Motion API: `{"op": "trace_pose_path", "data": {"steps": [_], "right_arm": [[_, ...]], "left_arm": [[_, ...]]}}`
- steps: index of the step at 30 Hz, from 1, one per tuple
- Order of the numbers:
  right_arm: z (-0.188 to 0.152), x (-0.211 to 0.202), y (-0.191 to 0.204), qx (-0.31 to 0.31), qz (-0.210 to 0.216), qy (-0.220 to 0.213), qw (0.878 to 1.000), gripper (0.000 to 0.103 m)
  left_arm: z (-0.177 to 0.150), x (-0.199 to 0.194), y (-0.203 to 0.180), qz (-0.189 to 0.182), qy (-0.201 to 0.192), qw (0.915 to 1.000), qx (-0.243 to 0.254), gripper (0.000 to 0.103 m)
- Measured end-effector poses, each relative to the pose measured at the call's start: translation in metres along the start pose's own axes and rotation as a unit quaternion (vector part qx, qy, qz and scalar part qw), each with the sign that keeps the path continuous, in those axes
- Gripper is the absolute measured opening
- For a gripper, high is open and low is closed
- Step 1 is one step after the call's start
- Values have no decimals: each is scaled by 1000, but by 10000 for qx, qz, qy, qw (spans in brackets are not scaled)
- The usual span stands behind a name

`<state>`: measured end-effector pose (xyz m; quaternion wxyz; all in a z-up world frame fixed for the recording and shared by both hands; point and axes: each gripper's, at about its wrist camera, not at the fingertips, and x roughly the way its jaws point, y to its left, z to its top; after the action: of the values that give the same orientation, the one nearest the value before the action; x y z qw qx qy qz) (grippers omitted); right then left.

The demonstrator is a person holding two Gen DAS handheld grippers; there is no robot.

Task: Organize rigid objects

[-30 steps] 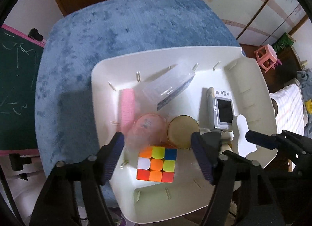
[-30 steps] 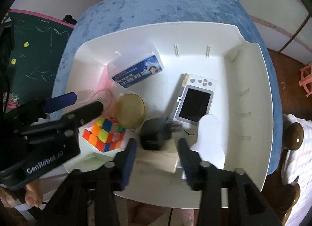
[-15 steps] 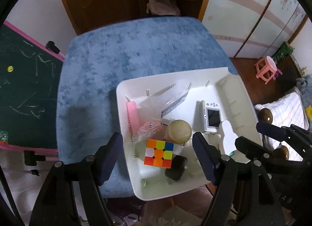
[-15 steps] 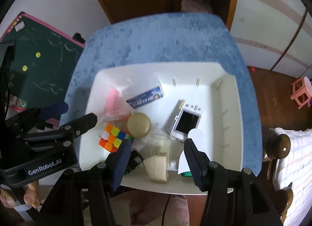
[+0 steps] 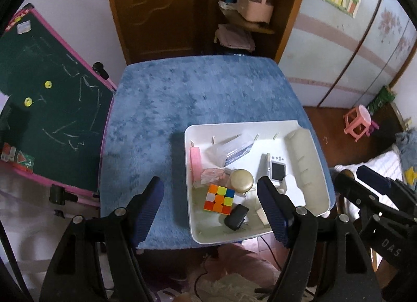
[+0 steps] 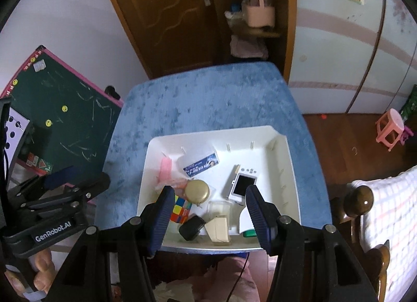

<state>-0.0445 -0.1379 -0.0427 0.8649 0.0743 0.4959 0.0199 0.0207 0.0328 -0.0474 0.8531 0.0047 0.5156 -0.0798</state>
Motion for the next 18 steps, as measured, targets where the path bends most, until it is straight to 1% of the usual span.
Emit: {"op": "trace_pose_path", "data": {"steps": [1,3,4,11,15,18], "right_arm": [[0,-4,1,-5,2,-35,10000,59],[-1,-12,3,-12,0,-120,9999,65],[-1,-16,4,-16,-40,-168,9998,66],[5,-31,5,-90,-202,-412,9989,68],[10,-34,7,-242,-211,-443,9985,68],[14,-34,6,-244,-178,-445,9986,68]], "left_arm": [[-1,-4,0,41,-64,10000,-14,77],[-1,-10,-1,158,-184,9997,-13,77],[-2,-13,-3,197,-234,9995,-15,77],[1,-25,-7,420,-465,9980,-132,77],[5,-31,-10,519,-593,9967,-166,77],[6,-33,-12,564,-650,9961,-170,77]]}}
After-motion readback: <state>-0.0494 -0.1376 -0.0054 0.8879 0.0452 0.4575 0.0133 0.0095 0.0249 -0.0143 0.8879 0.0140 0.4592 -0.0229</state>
